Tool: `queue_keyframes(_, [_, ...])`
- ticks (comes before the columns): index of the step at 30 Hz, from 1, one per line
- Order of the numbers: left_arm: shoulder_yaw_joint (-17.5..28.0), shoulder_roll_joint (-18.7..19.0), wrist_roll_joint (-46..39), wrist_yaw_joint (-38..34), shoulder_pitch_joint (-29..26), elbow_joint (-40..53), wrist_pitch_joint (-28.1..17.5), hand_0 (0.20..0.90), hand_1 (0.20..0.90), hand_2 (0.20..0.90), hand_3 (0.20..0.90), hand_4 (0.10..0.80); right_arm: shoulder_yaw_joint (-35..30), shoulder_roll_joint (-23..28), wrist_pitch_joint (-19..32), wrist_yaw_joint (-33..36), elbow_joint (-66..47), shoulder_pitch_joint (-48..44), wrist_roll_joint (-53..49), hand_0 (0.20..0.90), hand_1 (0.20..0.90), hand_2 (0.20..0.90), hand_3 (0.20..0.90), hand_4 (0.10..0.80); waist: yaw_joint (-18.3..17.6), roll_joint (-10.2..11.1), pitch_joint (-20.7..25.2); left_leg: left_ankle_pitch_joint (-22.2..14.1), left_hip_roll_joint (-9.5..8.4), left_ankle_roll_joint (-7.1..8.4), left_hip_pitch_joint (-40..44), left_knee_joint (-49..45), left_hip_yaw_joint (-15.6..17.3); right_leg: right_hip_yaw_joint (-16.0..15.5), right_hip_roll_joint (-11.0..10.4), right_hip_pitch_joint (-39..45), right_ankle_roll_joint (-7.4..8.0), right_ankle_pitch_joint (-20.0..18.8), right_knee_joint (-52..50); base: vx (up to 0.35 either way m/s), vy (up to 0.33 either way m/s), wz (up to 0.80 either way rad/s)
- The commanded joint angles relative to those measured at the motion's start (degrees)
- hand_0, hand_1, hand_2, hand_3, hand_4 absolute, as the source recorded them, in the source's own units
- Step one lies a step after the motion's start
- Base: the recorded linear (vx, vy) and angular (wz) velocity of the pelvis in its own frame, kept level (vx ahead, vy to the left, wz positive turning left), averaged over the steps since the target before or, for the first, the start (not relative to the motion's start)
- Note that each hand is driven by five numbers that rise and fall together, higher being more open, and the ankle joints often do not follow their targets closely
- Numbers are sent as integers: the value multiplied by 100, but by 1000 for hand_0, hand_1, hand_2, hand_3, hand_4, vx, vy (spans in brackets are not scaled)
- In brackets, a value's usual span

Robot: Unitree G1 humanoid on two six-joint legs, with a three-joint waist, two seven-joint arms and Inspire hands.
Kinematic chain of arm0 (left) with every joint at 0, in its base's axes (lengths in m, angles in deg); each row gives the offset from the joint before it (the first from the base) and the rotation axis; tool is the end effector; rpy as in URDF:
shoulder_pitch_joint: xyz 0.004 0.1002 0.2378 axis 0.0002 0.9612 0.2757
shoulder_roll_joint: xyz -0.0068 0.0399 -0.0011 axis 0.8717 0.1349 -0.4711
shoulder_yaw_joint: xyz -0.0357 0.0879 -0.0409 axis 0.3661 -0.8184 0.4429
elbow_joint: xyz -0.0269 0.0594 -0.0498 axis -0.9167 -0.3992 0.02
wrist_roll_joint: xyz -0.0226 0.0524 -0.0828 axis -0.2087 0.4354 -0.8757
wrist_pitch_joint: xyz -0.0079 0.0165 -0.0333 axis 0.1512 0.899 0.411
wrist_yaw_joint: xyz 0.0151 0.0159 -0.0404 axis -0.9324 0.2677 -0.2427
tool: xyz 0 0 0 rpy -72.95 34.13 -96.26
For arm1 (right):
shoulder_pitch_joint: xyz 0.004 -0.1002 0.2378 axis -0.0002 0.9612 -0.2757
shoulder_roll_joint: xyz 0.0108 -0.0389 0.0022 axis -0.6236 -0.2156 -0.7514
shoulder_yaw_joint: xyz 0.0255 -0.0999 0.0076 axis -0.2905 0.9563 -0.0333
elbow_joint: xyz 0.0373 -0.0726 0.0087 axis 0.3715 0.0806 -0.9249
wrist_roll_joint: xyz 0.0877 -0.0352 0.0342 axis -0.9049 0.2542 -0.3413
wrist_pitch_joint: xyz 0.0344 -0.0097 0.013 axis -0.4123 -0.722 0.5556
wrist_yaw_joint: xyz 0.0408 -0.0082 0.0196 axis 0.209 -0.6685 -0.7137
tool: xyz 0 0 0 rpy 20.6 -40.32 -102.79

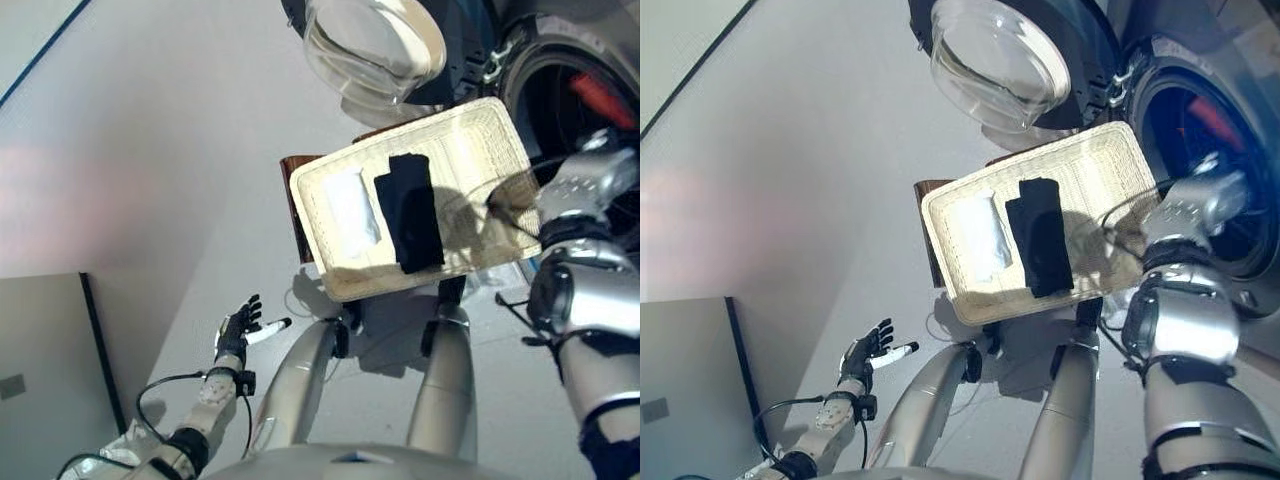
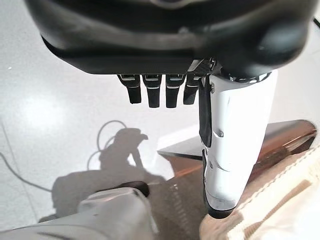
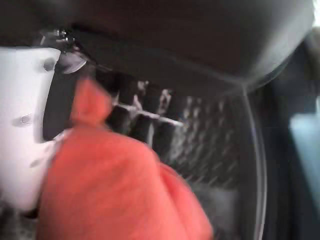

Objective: Pick up the clothes and place them into the washing machine

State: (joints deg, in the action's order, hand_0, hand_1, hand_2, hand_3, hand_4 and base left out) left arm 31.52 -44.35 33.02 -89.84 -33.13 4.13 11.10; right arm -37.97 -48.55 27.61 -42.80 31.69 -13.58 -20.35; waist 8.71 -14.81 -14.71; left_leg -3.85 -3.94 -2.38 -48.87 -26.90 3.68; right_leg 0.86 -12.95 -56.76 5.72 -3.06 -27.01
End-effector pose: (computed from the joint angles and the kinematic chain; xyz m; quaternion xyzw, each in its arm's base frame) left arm 0.1475 0.1654 -0.0807 0.0123 0.2736 0.0189 0.9616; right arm 0.3295 -0.3063 0.2429 0.4538 -0.2938 -0.4563 0.7068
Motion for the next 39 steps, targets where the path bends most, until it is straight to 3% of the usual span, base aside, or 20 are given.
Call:
queue_keyframes(1, [162,436,-242,3,267,85,-225,900,900,900,900,800,810,730,348,-112,-742,-643,504,900,900,900,900,800,-21,-186,130,-377,123,396,-245,-345,-244,-236,209,385,-194,1045,-682,28,55,2])
queue_keyframes(4, [184,361,-311,56,267,-182,-144,900,900,900,900,800,877,336,49,-508,-83,-636,195,900,900,900,900,800,25,-260,201,-357,104,373,-136,-168,-162,-199,234,418,-213,1028,-598,42,76,-9])
queue_keyframes(12, [175,266,-276,94,262,-427,-137,900,900,900,900,800,906,74,-111,-778,440,-590,76,900,900,900,900,800,110,-378,298,-167,59,411,25,283,-127,-202,221,561,-205,902,-273,6,33,-7])
queue_keyframes(14, [151,249,-264,114,257,-440,-131,900,900,900,900,800,971,33,-252,-847,604,-546,118,900,900,900,900,800,113,-395,260,81,72,398,31,444,-79,-263,220,577,-235,685,-131,-61,14,0])
queue_keyframes(15, [150,230,-261,124,270,-480,-122,900,900,900,900,800,1001,21,-323,-860,718,-551,148,900,900,900,900,800,134,-380,310,-61,55,422,119,488,-139,-223,232,653,-202,834,-124,0,0,0])
queue_keyframes(18, [168,257,-133,103,212,-565,-60,900,900,900,900,800,1484,97,-958,-713,1461,-697,870,900,900,900,900,800,145,-328,292,3,77,436,202,617,-139,-251,240,728,-210,758,5,35,0,0])
queue_keyframes(22, [274,279,84,88,155,-573,0,900,900,900,900,800,2060,-193,-1601,-946,1870,-596,1593,900,900,900,900,800,119,-194,204,88,131,446,293,712,-145,-331,283,892,-228,651,191,-20,-34,-2])
queue_keyframes(28, [389,298,79,131,152,-575,32,900,900,900,900,800,2184,-691,-1731,-1019,1923,-280,1781,900,900,900,900,800,80,38,131,242,177,483,502,958,-245,-494,335,1224,-216,509,521,-26,-56,3])
queue_keyframes(31, [465,325,140,138,155,-637,58,900,900,900,900,800,2326,-788,-1906,-1015,2065,-143,2270,900,900,900,900,800,88,154,72,517,214,479,585,1141,-257,-642,338,1385,-239,272,734,-74,-49,4])
queue_keyframes(35, [565,396,275,75,205,-593,63,900,900,900,900,800,2752,-818,-2156,-923,2267,-103,3233,900,900,900,900,800,117,255,16,635,200,491,731,1323,-340,-748,342,1567,-231,191,904,-6,-50,12])
queue_keyframes(37, [659,477,376,-31,268,-506,-10,900,900,900,900,800,3296,-843,-2330,-615,2284,-113,4396,900,900,900,900,800,140,368,-36,717,207,499,790,1388,-405,-822,354,1659,-233,140,991,44,-52,13])
queue_keyframes(38, [677,489,425,-58,319,-446,-27,900,900,900,900,800,3527,-864,-2395,-611,2255,-36,4827,900,900,900,900,800,153,420,-21,545,205,529,877,1381,-464,-813,361,1747,-193,318,963,-8,-31,14])
queue_keyframes(39, [726,503,459,-94,346,-394,-49,900,900,900,900,800,3595,-863,-2439,-586,2270,25,5002,900,900,900,900,800,154,445,-71,751,207,509,814,1399,-457,-882,354,1739,-232,129,1026,-3,-25,7])
